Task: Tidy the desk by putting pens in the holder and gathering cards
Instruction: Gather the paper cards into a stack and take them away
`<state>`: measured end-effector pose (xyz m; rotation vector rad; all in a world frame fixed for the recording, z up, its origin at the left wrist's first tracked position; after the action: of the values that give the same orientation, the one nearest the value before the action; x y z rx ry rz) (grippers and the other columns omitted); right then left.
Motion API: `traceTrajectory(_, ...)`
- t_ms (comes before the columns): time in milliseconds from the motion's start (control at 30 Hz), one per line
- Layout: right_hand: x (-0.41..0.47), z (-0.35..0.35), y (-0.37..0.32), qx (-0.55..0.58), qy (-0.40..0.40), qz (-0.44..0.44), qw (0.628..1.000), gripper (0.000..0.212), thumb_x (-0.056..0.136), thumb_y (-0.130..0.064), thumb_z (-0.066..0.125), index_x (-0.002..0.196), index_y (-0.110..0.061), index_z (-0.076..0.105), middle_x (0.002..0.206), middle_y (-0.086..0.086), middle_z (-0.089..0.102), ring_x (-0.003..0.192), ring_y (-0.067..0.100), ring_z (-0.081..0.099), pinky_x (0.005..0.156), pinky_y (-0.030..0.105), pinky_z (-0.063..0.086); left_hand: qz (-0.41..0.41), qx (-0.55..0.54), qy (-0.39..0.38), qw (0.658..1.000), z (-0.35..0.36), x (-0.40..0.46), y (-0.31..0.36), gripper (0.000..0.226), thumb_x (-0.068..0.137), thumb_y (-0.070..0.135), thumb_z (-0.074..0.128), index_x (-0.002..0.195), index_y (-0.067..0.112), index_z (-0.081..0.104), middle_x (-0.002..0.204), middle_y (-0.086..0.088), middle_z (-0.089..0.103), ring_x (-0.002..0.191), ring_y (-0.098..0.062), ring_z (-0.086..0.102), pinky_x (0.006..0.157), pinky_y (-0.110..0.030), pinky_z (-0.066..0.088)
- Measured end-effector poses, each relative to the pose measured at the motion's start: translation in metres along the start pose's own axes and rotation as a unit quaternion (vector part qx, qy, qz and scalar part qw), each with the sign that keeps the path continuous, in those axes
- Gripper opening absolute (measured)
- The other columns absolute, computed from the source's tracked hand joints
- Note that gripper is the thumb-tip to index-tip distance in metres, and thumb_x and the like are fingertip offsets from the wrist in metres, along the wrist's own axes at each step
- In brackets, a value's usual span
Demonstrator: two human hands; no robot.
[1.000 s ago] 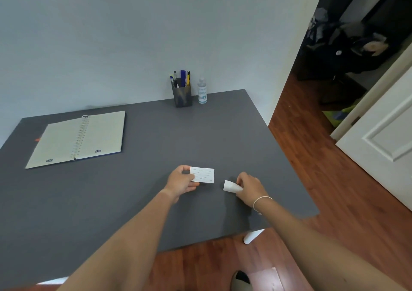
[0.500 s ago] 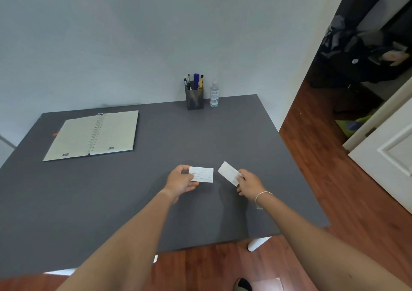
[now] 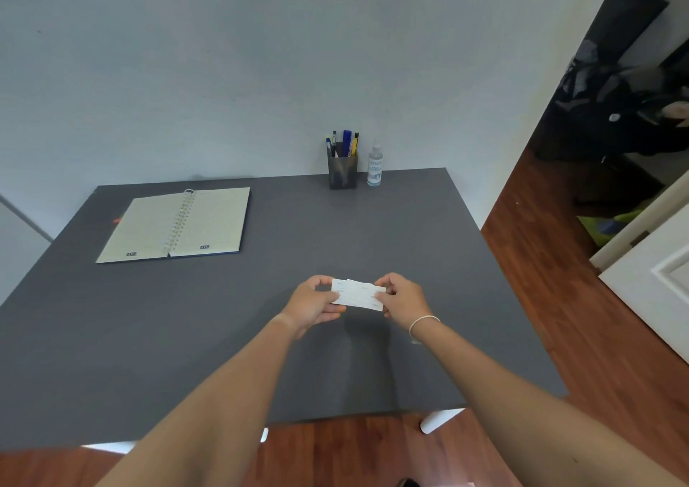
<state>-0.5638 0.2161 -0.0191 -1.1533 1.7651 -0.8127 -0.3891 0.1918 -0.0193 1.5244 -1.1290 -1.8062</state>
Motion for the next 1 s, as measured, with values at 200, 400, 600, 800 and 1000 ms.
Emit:
traceTrajectory(200,-0.002,0.008,-0.008,0.007,0.01,-0.016,1.0,0.015,0.083,0.0,0.055,0.085,-0.011,0.064,0.077,0.005,0.055,0.061,0.021,0.05,0.055,0.026,0.048,-0.006,-0.007,-0.017,1.0,-0.003,-0.002,-0.001,0.026,0.092,0.003,0.052,0.116,0.012,0.05,0.098,-0.01,0.066,0.078,-0.017,0.068,0.069,-0.022,0.058)
traceTrajectory(400,-0.001,0.014,-0.01,-0.005,0.013,-0.034,0.999,0.016,0.083,0.0,0.056,0.085,-0.013,0.065,0.089,0.009,0.053,0.071,0.022,0.053,0.056,0.026,0.051,-0.011,-0.006,-0.019,1.0,-0.004,-0.004,-0.002,0.03,0.091,0.002,0.052,0.121,0.008,0.05,0.105,-0.016,0.065,0.077,-0.018,0.068,0.064,-0.02,0.059)
traceTrajectory(600,0.0,0.013,-0.007,0.01,0.013,-0.03,0.999,0.036,0.085,-0.006,0.06,0.12,-0.014,0.062,0.104,0.002,0.049,0.094,0.015,0.052,0.084,0.029,0.048,-0.007,-0.024,-0.015,1.0,-0.003,-0.004,0.001,0.023,0.092,0.001,0.051,0.113,0.01,0.052,0.092,-0.007,0.066,0.078,-0.019,0.067,0.071,-0.024,0.058)
traceTrajectory(800,0.001,0.019,-0.004,0.149,-0.045,0.042,0.987,0.043,0.09,0.0,0.052,0.132,-0.009,0.051,0.105,0.01,0.057,0.073,0.017,0.059,0.051,0.015,0.055,-0.006,-0.029,-0.011,0.999,0.0,-0.001,0.002,0.024,0.092,0.0,0.05,0.115,0.01,0.051,0.09,-0.008,0.066,0.076,-0.018,0.067,0.068,-0.022,0.058)
traceTrajectory(1000,0.006,0.019,-0.007,0.16,-0.031,0.04,0.986,0.045,0.089,0.008,0.043,0.131,-0.006,0.052,0.109,0.013,0.055,0.088,0.025,0.06,0.054,0.016,0.057,0.0,-0.027,-0.008,1.0,0.003,0.002,0.003,0.039,0.092,-0.001,0.049,0.127,0.017,0.049,0.1,-0.009,0.065,0.08,-0.019,0.068,0.072,-0.024,0.058)
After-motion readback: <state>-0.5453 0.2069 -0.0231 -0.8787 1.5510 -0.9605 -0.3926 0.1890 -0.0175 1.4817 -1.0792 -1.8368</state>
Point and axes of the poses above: each hand's wrist, its own x-axis towards the middle knuckle, its own z-axis out of the palm, y = z × x, the point moved 4 cm from there along x, towards the middle knuckle
